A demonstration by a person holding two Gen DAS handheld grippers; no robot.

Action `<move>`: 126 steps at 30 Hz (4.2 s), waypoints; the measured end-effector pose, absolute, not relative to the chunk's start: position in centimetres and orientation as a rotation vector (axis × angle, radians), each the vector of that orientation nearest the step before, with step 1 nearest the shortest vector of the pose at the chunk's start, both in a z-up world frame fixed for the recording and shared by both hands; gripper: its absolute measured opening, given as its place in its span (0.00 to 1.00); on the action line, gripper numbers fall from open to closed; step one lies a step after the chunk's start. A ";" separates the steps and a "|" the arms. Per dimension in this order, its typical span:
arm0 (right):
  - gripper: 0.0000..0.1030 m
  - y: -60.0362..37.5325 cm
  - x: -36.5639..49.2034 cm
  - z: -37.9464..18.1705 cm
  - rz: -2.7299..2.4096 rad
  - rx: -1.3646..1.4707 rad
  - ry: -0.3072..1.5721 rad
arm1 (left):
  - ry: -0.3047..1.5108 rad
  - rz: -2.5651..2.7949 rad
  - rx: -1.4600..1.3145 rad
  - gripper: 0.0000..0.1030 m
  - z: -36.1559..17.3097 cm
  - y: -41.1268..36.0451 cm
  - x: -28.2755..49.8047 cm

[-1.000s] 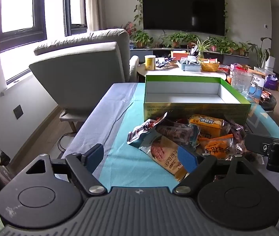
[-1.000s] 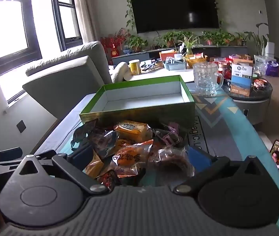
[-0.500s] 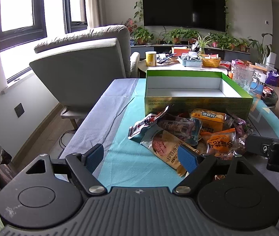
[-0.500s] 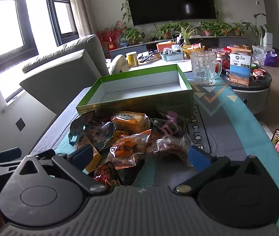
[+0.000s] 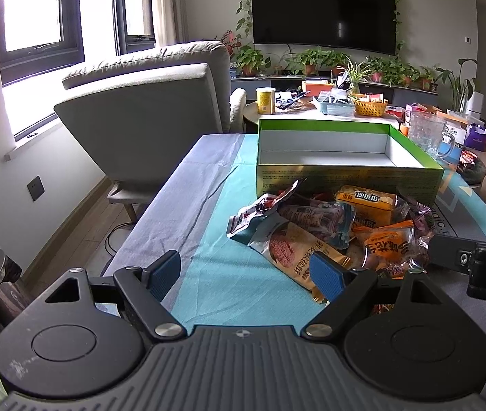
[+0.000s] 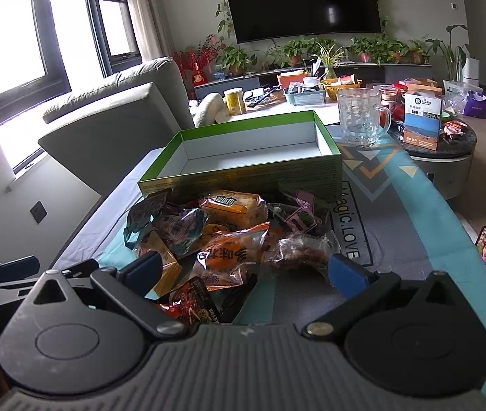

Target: Organize snacks

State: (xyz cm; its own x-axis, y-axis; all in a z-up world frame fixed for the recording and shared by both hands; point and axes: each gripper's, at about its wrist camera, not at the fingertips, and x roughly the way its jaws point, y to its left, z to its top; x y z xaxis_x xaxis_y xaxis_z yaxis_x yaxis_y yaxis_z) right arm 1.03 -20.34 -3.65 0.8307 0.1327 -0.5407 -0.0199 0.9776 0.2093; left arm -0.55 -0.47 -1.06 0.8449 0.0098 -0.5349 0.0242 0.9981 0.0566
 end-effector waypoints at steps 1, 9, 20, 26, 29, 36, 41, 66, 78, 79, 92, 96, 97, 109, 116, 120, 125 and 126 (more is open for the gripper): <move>0.55 -20.3 1.0 -3.6 0.081 0.199 0.585 | 0.566 -0.006 0.062 0.79 -1.1 -0.5 -0.5; 0.55 -20.3 0.6 -3.5 0.113 0.203 0.556 | 0.569 -0.001 0.061 0.79 -1.3 -0.3 -0.8; 0.55 -19.9 0.0 -3.0 0.149 0.187 0.499 | 0.572 0.011 0.048 0.79 -1.3 -0.1 -0.5; 0.55 -19.9 0.1 -3.2 0.133 0.194 0.515 | 0.572 0.005 0.050 0.79 -1.4 -0.2 -0.5; 0.55 -19.8 0.0 -3.2 0.145 0.192 0.515 | 0.574 0.005 0.048 0.79 -1.4 -0.1 -0.5; 0.55 -19.5 -0.2 -3.1 0.150 0.169 0.512 | 0.572 -0.005 0.044 0.79 -1.4 -0.1 -0.5; 0.55 -19.7 -0.1 -3.4 0.138 0.175 0.534 | 0.575 -0.013 0.037 0.79 -1.5 -0.1 -0.5; 0.55 -21.4 1.8 -4.5 0.005 0.193 0.611 | 0.625 -0.101 0.028 0.79 -2.3 -0.9 0.7; 0.54 -23.4 3.4 -4.7 0.047 0.202 0.630 | 0.663 -0.134 0.047 0.79 -3.0 -2.7 3.4; 0.54 -23.4 3.4 -4.8 0.067 0.200 0.632 | 0.672 -0.128 0.041 0.79 -3.1 -2.7 3.8; 0.54 -23.9 5.0 -6.0 0.083 0.202 0.664 | 0.816 -0.004 -0.103 0.78 -4.6 -2.8 9.6; 0.54 -23.8 5.3 -6.2 0.078 0.186 0.661 | 0.849 -0.024 -0.184 0.78 -4.8 -2.3 10.7; 0.54 -23.8 5.4 -6.3 0.079 0.187 0.660 | 0.856 -0.026 -0.196 0.78 -4.9 -2.1 10.9; 0.54 -24.7 6.6 -7.3 0.090 0.214 0.681 | 0.931 -0.014 -0.299 0.79 -5.5 -0.9 11.3; 0.54 -24.8 6.6 -7.4 0.090 0.221 0.684 | 0.908 -0.077 -0.237 0.51 -5.2 -1.5 11.2; 0.54 -24.8 6.7 -7.4 0.090 0.219 0.682 | 0.909 -0.092 -0.220 0.47 -5.1 -0.9 10.7; 0.54 -24.8 6.8 -7.3 0.097 0.209 0.685 | 0.923 -0.101 -0.195 0.41 -4.8 0.8 9.1; 0.54 -24.8 6.7 -7.3 0.098 0.211 0.686 | 0.930 -0.105 -0.192 0.40 -4.7 1.3 8.7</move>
